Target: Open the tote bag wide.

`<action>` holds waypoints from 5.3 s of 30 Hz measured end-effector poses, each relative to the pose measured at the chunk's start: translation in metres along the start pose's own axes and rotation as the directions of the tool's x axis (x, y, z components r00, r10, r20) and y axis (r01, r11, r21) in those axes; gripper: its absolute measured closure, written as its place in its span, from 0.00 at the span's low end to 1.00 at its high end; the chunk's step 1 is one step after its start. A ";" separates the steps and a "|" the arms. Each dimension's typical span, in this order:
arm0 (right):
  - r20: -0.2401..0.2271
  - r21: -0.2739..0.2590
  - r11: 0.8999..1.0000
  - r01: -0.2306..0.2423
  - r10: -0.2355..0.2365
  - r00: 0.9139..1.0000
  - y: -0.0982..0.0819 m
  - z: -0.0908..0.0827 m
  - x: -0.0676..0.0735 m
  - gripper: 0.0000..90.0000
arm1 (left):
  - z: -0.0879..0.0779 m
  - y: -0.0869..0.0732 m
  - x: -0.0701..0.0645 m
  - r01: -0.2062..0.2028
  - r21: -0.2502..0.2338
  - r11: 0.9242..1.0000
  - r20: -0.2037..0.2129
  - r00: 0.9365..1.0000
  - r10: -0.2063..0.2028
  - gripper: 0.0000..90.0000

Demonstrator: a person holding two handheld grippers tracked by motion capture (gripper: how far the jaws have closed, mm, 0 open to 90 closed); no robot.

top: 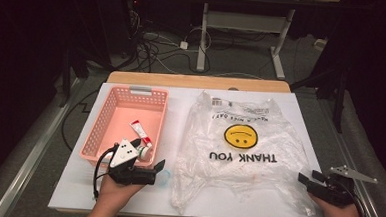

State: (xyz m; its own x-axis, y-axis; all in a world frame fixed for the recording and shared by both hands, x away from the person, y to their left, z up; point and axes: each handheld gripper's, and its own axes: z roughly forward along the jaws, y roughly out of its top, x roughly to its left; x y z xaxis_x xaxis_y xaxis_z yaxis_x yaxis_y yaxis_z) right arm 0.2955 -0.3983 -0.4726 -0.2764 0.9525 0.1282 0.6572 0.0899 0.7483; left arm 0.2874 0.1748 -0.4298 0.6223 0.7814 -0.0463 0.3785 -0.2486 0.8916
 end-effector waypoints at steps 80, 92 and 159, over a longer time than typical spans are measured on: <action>-0.037 0.075 0.989 0.124 -0.121 0.992 0.123 0.140 -0.008 0.97 | 0.001 0.001 -0.006 -0.016 0.030 0.999 0.027 1.000 0.015 0.00; 0.114 -0.009 0.999 0.034 -0.033 0.993 0.121 0.116 -0.042 0.99 | 0.002 0.000 -0.004 -0.018 0.032 0.999 0.022 1.000 0.017 0.00; -0.153 -0.229 0.949 0.218 -0.257 0.954 0.040 0.004 0.085 0.00 | -0.011 -0.008 0.005 0.028 -0.006 1.000 0.027 0.999 -0.028 0.00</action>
State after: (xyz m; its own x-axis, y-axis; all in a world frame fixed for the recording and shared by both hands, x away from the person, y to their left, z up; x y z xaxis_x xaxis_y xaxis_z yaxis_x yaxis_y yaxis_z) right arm 0.3011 -0.3130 -0.4346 -0.5396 0.8414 0.0300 0.4024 0.2264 0.8870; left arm 0.2797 0.1867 -0.4327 0.6299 0.7721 -0.0838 0.3920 -0.2229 0.8926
